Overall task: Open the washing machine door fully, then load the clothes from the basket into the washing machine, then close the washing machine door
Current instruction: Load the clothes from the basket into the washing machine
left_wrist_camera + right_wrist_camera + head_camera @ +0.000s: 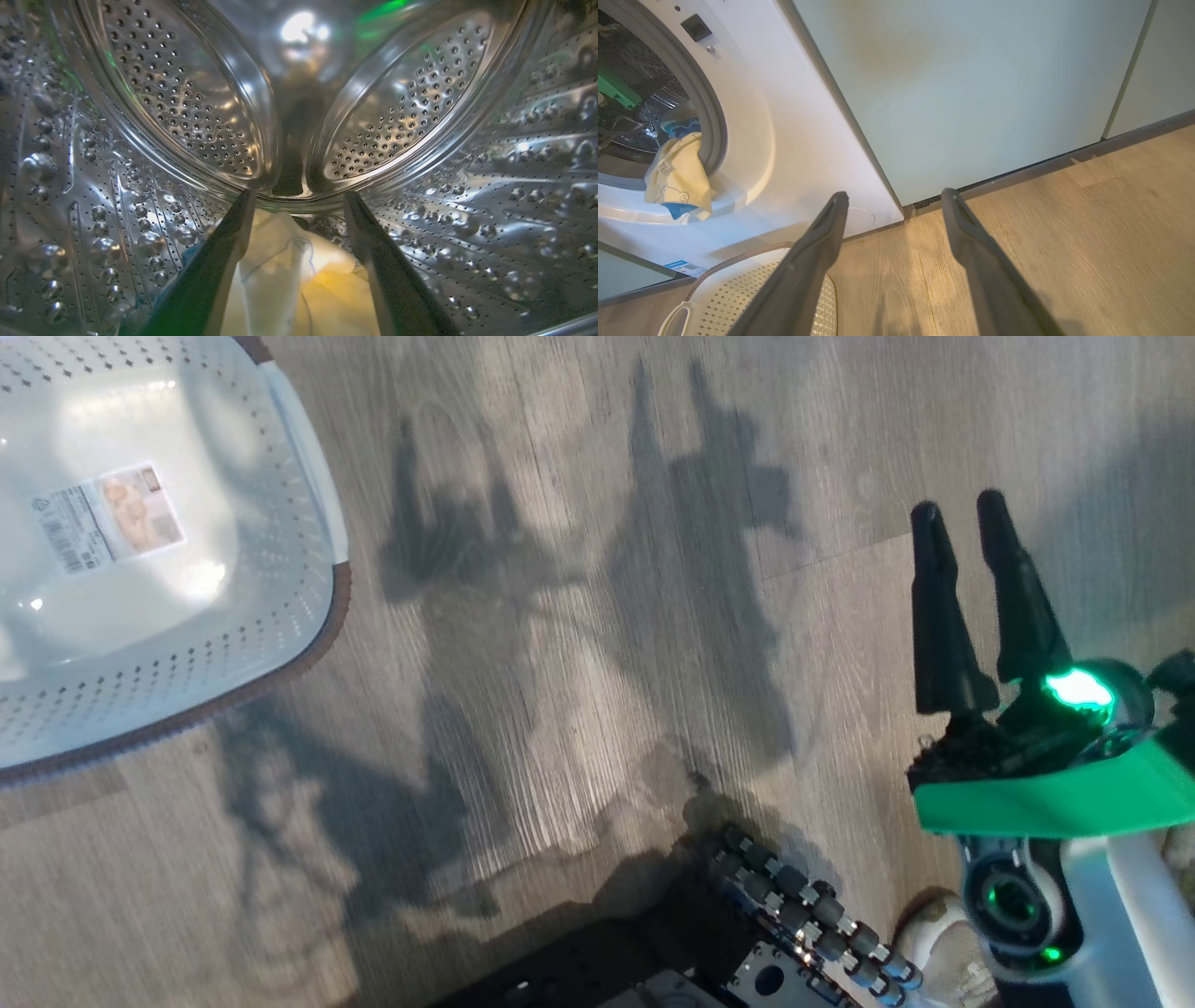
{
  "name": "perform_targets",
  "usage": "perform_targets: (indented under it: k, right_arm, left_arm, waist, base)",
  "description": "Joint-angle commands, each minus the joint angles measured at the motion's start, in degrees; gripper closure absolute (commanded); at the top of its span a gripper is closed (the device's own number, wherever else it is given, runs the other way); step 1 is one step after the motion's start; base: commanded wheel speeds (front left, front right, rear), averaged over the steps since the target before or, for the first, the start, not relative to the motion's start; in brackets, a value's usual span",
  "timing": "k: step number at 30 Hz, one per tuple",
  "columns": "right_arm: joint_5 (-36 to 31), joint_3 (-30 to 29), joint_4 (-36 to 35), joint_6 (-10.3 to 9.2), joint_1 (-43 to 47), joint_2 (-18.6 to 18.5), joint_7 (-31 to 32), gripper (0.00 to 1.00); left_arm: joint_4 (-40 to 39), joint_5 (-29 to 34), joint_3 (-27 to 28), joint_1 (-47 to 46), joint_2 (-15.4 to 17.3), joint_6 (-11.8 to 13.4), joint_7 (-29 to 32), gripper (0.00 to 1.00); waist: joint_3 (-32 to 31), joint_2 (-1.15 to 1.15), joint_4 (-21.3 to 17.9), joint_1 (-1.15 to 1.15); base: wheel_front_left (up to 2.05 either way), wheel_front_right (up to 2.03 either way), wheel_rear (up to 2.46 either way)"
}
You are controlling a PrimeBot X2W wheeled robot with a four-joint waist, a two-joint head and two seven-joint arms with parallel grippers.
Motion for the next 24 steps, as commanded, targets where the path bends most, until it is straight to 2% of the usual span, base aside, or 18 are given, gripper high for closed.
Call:
perform_targets:
  k: [1, 7, 13, 24]
  right_arm:
    - [-0.73, -0.01, -1.17, 0.25, 0.50, -0.68, -0.38, 0.00]
    - [-3.03, -1.88, 0.03, 0.25, 0.50, -0.68, -0.38, 0.00]
    - [-5.58, -3.85, 1.05, 0.25, 0.90, -0.68, -0.38, 0.00]
    - [-10.47, -6.84, 3.60, 0.25, 2.52, -0.68, -0.38, 0.00]
  left_arm:
    - [-2.84, -1.17, 0.50, 1.43, 1.31, 0.61, -0.36, 0.00]
    - [-6.85, -4.14, 1.95, 10.12, 0.85, 2.39, -2.19, 0.00]
    - [-15.14, -6.40, 2.96, 22.43, 0.72, 5.74, -5.08, 0.00]
    - [-39.55, -8.23, 4.13, 48.30, 0.92, 15.57, -10.26, 0.00]
  waist:
    - [-0.86, 0.00, 0.47, 0.00]
    - [-3.75, 0.00, 3.07, 0.00]
    - [-7.17, 0.00, 5.86, 0.00]
    - [-14.30, 0.00, 11.08, 0.00]
  base:
    - [0.00, 0.00, 0.00]
    - [0.00, 0.00, 0.00]
    - [0.00, 0.00, 0.00]
    - [0.00, 0.00, 0.00]
